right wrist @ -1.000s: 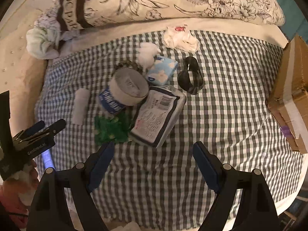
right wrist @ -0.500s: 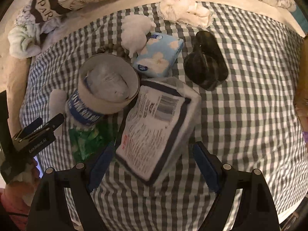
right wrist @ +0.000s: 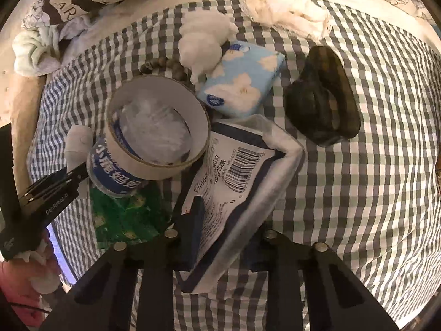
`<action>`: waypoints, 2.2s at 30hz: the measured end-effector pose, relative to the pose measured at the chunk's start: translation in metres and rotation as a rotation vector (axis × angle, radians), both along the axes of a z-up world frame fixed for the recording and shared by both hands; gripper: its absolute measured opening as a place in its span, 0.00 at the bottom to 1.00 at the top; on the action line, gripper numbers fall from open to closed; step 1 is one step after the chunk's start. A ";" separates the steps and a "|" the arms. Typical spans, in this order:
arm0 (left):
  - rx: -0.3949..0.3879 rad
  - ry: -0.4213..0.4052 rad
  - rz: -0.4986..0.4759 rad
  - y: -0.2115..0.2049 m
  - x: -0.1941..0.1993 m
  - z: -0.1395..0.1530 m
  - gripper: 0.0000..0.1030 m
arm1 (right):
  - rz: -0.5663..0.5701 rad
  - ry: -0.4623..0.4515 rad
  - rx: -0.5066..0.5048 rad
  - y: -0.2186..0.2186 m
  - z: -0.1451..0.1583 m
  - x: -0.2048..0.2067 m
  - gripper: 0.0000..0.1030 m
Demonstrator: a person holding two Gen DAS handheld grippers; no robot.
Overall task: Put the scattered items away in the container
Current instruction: 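Lift the white bottle with the left tool while the right tool lifts the white pouch, then carry the white bottle and white pouch over the cardboard box with both tools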
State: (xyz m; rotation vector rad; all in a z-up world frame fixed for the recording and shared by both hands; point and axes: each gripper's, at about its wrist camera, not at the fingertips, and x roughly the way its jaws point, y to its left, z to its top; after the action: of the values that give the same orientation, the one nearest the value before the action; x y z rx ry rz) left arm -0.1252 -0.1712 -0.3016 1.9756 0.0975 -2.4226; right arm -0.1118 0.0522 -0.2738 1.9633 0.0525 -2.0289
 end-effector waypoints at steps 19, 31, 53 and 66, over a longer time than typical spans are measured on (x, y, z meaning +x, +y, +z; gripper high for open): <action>-0.017 0.072 0.004 -0.007 0.043 0.109 0.32 | 0.029 0.151 -0.023 0.021 0.105 0.043 0.14; 0.016 0.149 -0.085 0.018 0.083 0.191 0.32 | 0.017 0.219 -0.091 0.032 0.196 0.099 0.14; 0.068 0.261 -0.272 0.098 0.094 0.242 0.32 | -0.064 0.350 -0.058 0.084 0.252 0.139 0.13; 0.049 0.143 -0.142 0.105 0.109 0.153 0.66 | 0.040 0.279 -0.077 0.124 0.226 0.118 0.14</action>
State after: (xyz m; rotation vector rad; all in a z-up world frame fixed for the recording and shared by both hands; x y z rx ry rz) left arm -0.0158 -0.0663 -0.1487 1.8874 0.0189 -2.6741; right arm 0.0064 0.1765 -0.0477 1.6096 0.0744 -2.2285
